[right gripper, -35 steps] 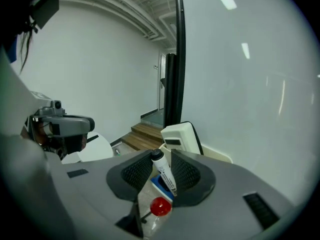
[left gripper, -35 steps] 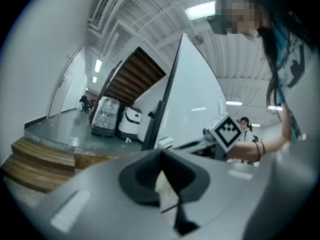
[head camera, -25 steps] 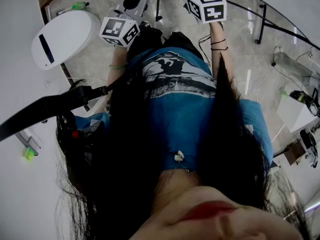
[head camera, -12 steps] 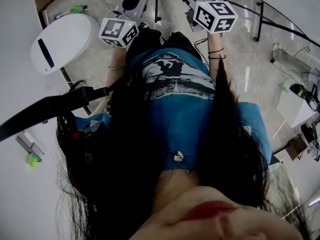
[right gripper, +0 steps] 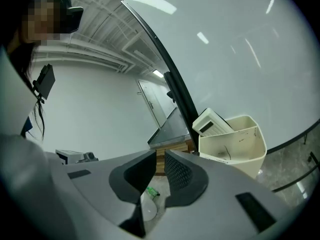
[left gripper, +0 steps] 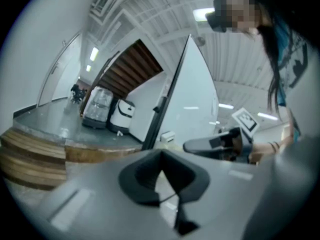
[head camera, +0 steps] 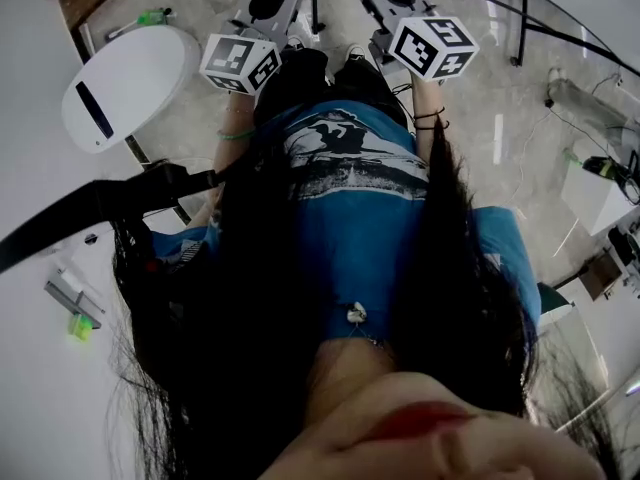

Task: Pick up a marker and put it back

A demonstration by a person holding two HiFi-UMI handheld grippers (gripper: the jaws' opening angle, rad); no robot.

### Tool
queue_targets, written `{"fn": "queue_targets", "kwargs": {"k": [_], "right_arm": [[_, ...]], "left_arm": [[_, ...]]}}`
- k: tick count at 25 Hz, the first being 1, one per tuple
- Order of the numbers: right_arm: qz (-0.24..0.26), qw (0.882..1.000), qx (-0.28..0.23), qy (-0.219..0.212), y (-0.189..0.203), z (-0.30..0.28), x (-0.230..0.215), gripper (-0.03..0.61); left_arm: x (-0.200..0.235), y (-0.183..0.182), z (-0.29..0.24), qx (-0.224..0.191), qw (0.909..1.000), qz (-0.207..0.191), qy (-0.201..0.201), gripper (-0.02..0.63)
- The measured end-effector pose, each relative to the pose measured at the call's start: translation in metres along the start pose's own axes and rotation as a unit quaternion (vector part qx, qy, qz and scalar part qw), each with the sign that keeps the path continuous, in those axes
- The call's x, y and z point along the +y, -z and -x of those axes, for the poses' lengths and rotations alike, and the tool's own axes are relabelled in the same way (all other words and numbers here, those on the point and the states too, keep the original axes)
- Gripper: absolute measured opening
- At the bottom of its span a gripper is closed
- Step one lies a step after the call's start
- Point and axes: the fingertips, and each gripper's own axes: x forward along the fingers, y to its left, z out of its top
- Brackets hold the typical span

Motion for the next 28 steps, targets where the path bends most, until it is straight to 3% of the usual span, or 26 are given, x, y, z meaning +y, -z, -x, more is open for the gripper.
{"fn": "queue_targets", "kwargs": {"k": [8,12,20,28], "right_arm": [[-0.002,1.0,-0.001,-0.022,0.005,-0.001,0.014,0.026],[0.002,0.999,0.0,-0.037,0.004,0.014,0.02,0.021],[0.005,0.998,0.003,-0.059,0.018,0.105,-0.008,0.02],[0.0,0.995,0.014,-0.096,0.055,0.21,-0.043,0.02]], "left_arm": [[0.007,-0.011,0.019,-0.01,0.9993,-0.015,-0.033,0.003],[-0.011,-0.012,0.023,-0.012,0.9989,-0.021,-0.04,0.003],[-0.107,0.007,0.001,-0.025,0.9976,-0.03,-0.057,0.003],[-0.226,0.061,-0.007,-0.018,0.9954,-0.031,-0.089,0.003]]}}
